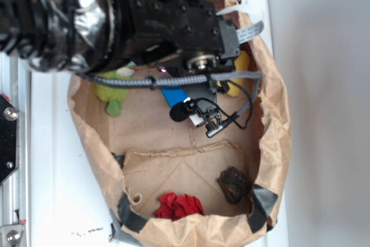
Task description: Grab the blue block.
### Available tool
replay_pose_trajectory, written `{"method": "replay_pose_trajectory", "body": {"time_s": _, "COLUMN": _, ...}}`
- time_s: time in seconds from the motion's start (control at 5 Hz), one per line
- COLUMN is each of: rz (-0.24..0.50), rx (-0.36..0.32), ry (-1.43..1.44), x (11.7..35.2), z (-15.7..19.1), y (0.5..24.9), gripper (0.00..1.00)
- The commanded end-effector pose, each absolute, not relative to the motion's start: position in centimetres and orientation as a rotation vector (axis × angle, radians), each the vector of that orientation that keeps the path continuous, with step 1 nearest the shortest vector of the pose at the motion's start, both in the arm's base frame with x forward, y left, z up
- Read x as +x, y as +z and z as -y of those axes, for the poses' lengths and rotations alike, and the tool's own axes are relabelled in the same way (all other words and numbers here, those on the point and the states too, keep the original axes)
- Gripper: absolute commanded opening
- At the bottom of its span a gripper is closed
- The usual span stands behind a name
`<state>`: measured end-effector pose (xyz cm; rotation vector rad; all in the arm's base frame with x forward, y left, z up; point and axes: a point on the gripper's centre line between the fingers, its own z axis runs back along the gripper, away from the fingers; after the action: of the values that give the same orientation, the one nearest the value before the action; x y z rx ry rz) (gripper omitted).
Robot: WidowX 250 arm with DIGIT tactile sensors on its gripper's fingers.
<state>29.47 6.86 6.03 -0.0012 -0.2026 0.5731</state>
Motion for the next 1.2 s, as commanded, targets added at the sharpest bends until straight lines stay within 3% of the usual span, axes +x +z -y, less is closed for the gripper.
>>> {"method": "replay_pose_trajectory", "body": {"time_s": 0.0, "rz": 0.238, "rx": 0.027, "ry": 0.579, "x": 29.8, "z": -7.4, "y": 6.3, "gripper": 1.0}}
{"method": "replay_pose_trajectory", "body": {"time_s": 0.6, "rz": 0.238, "rx": 0.027, "ry": 0.579, "x": 29.8, "z": -7.4, "y": 6.3, "gripper": 1.0}}
{"method": "replay_pose_trajectory", "body": {"time_s": 1.0, "rz": 0.257, "rx": 0.001, "ry": 0.583, "x": 30.6, "z": -6.2, "y": 4.8, "gripper": 1.0}}
